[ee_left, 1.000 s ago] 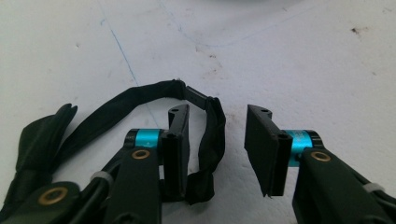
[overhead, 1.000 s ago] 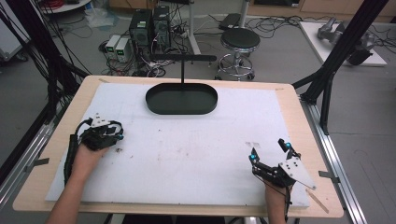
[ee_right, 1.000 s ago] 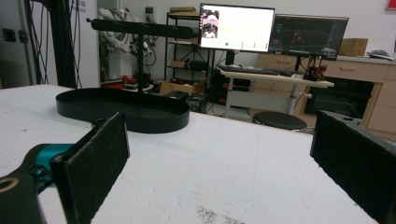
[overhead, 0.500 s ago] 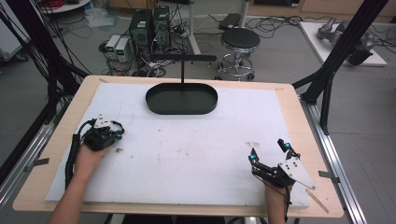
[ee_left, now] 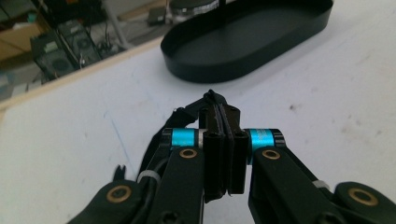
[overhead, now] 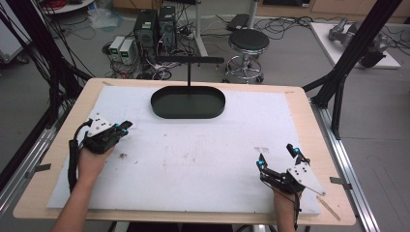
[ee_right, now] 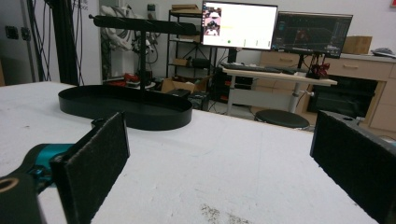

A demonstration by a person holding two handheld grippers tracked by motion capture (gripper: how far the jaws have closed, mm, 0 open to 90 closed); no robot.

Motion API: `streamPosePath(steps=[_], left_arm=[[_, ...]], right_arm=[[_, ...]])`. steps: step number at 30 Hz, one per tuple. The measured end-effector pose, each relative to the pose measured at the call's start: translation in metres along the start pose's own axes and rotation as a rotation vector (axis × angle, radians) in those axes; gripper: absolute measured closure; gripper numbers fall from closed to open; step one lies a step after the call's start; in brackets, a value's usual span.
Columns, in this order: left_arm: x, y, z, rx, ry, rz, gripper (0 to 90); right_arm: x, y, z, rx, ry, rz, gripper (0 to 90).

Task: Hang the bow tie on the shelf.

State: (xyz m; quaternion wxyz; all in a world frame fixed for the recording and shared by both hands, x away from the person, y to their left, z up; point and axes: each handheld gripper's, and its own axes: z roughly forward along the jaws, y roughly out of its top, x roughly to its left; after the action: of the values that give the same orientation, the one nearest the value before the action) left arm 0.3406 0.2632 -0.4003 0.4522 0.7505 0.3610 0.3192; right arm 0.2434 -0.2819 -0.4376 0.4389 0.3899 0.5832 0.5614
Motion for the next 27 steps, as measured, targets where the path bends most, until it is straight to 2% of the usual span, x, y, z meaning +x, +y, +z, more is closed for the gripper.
streamPosePath(steps=[5, 13, 20, 27], left_arm=[[-0.011, 0.018, -0.005, -0.101, 0.000, 0.034, 87.9], [-0.026, 0.047, -0.009, -0.290, -0.062, 0.098, 87.9], [-0.027, 0.067, -0.005, -0.409, -0.069, 0.097, 88.1], [-0.022, 0.086, 0.004, -0.474, -0.093, 0.085, 88.3]], right_arm=[[0.001, 0.000, 0.000, 0.004, 0.003, 0.003, 3.6], [0.001, 0.000, 0.000, 0.005, 0.003, 0.000, 3.7], [0.003, -0.001, 0.001, 0.010, 0.010, -0.007, 3.7], [0.003, -0.001, 0.001, 0.007, 0.014, -0.008, 3.7]])
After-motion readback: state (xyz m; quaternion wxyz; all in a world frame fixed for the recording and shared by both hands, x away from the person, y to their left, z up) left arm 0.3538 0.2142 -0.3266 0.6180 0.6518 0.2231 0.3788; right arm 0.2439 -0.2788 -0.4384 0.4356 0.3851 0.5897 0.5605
